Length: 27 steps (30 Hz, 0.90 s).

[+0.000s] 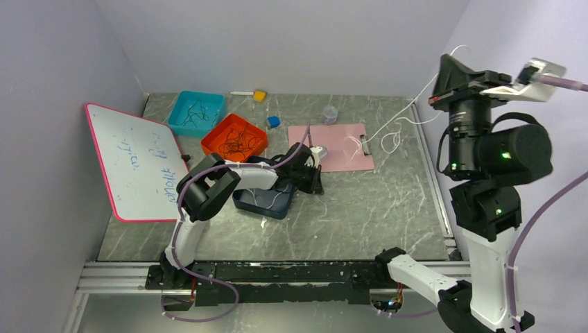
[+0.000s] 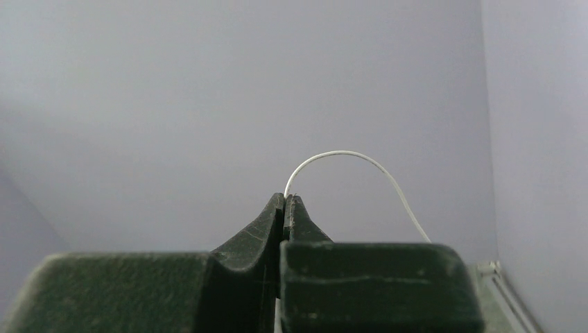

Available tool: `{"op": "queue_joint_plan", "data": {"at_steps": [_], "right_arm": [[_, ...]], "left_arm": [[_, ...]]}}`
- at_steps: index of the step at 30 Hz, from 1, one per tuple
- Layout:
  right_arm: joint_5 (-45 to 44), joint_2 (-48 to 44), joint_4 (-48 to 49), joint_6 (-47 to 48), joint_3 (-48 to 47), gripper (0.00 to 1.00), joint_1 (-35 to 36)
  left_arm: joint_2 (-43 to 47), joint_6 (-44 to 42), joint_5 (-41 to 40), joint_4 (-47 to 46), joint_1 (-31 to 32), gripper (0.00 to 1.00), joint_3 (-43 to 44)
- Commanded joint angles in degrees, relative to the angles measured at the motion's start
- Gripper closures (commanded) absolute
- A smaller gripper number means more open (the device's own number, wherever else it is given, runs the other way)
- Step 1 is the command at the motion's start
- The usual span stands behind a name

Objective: Untangle the cables

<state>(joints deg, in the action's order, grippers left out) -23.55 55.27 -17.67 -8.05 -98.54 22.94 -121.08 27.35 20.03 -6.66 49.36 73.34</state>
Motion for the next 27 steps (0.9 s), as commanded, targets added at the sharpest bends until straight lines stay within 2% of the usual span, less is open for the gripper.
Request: {"op": "queue_joint_plan", "data": {"at_steps": [1,27], "right_arm": [[-2.8,0.7,4.4,4.6,-4.5,1.00,-0.3],[-5.2,5.7,12.2,17.9,-20.6,1.00,0.0]], "left_arm": [[-2.5,-1.7,-2.2,3.6,0.7,0.93,1.4],[-6.6,-1.8,-3.7,4.5,1.2,0.93,2.3]]}}
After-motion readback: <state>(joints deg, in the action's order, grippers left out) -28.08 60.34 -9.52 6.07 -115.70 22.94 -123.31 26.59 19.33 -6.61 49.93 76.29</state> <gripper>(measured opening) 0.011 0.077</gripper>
